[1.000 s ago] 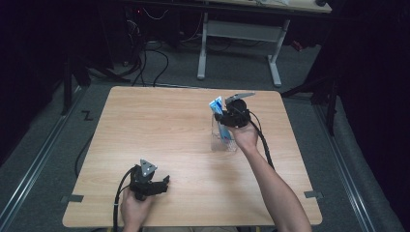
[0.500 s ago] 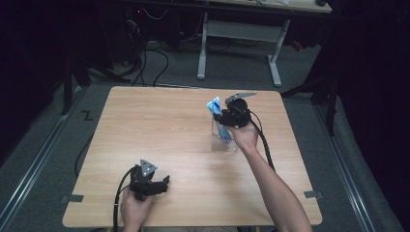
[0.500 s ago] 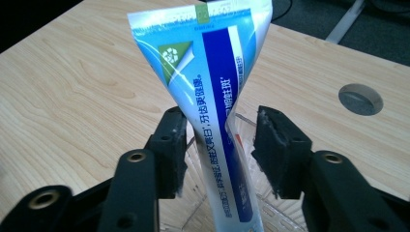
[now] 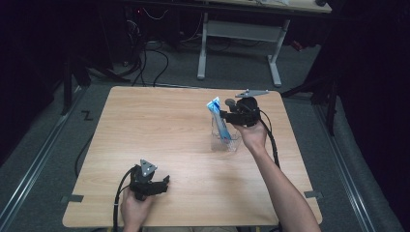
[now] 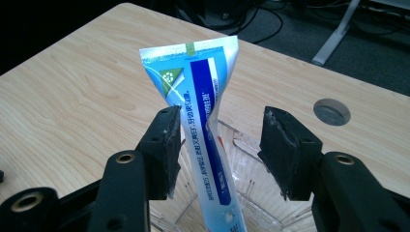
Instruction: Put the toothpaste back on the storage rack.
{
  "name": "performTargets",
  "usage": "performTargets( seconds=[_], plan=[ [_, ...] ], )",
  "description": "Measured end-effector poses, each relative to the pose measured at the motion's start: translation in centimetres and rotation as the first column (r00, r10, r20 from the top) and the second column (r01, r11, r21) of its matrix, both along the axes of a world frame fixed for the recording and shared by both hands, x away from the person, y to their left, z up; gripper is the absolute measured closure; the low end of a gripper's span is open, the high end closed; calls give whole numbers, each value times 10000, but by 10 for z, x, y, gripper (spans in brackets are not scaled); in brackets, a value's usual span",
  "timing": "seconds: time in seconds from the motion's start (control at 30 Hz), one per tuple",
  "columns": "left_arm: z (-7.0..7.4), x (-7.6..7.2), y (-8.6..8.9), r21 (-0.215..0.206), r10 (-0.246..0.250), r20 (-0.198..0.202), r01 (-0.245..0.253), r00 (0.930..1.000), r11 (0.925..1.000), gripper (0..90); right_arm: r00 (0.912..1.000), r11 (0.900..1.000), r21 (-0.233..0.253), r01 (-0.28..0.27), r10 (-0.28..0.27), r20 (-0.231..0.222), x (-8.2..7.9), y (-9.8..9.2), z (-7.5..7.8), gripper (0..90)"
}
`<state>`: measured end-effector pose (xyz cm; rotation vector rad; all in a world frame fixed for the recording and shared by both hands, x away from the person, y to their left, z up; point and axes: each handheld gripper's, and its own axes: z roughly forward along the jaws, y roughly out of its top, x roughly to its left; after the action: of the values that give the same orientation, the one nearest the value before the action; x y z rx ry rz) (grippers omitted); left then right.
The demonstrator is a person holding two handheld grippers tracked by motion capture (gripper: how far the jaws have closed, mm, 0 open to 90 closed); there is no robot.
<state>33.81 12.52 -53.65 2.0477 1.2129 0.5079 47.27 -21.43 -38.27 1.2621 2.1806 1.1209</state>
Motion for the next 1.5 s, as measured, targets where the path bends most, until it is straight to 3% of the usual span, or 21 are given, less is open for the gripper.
performTargets(
  seconds=[0.5, 0.8, 1.5],
  plan=[
    [0, 0, 0, 9, 3, -2, -3, 10000, 10000, 166, 9999, 9998, 183, 37, -39, 107, -14, -15, 9, 512],
    [0, 0, 0, -9, 9, -4, -9, 10000, 10000, 166, 9996, 9990, 362, 270, -271, 41, -22, -31, 4, 515],
    [0, 0, 0, -14, 14, -2, -14, 10000, 10000, 166, 9976, 9973, 547, 487, -513, 473, -46, -54, 22, 514]
  ],
)
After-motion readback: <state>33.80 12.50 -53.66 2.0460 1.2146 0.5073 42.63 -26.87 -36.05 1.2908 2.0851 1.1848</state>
